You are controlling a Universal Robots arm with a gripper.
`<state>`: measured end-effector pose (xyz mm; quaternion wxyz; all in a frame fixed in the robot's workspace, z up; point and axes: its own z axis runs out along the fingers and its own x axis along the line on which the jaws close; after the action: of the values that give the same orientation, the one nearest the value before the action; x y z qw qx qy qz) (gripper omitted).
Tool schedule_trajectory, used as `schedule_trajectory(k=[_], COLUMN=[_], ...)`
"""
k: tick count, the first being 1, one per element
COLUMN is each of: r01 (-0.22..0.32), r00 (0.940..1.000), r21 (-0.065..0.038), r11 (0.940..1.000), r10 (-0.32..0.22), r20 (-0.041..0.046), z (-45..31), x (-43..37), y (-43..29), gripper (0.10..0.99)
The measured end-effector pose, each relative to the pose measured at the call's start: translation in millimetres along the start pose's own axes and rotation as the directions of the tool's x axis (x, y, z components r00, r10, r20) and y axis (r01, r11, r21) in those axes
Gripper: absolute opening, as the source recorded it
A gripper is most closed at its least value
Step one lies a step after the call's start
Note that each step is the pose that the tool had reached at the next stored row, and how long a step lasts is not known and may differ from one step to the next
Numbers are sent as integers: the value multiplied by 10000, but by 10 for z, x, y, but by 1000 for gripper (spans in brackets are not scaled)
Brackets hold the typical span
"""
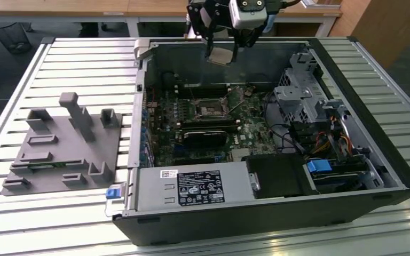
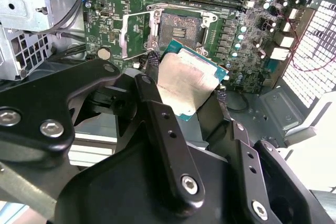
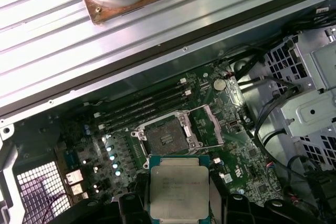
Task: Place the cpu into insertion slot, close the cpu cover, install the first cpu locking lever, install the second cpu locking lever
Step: 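Place the cpu into insertion slot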
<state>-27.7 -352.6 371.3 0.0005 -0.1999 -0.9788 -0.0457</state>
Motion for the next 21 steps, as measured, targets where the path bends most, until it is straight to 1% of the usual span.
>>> schedule_trajectory(k=[21], r01=[-279], r00=[9996], r21=[-3], r11=[9996], r10=[279], r20=[26], z=[38], x=[-1], y=[-3], gripper=[541])
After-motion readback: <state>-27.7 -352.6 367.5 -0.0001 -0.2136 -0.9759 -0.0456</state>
